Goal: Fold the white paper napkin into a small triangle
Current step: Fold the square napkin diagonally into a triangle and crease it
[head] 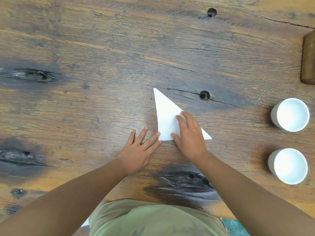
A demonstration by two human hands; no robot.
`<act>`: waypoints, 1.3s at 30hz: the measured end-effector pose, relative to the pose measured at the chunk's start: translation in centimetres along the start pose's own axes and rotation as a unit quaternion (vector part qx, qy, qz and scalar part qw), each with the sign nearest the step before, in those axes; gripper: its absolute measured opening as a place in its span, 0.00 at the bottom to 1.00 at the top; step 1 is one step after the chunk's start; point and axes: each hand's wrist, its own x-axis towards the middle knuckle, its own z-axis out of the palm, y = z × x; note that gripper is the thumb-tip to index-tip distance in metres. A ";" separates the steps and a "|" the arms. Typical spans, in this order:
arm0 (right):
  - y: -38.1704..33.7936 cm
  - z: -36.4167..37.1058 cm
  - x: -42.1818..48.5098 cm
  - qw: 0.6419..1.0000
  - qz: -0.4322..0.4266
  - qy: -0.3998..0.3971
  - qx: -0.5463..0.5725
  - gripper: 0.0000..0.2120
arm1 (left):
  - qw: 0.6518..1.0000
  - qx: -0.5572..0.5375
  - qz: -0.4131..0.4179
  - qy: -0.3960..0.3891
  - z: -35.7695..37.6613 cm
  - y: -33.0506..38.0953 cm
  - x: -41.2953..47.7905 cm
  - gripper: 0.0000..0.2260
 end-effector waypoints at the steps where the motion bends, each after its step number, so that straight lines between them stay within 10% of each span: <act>1: -0.2 0.4 0.1 1.000 0.019 -0.011 -0.011 0.35 | 1.000 0.000 0.000 0.000 0.0 0.0 0.0 0.31; 6: -0.6 2.1 0.8 0.994 0.069 -0.047 -0.067 0.47 | 1.000 0.005 0.002 -0.003 -0.1 0.0 0.0 0.31; 39: -0.5 1.8 1.1 0.993 0.081 -0.045 -0.074 0.47 | 1.000 -0.006 0.014 0.021 0.5 -0.5 -0.2 0.30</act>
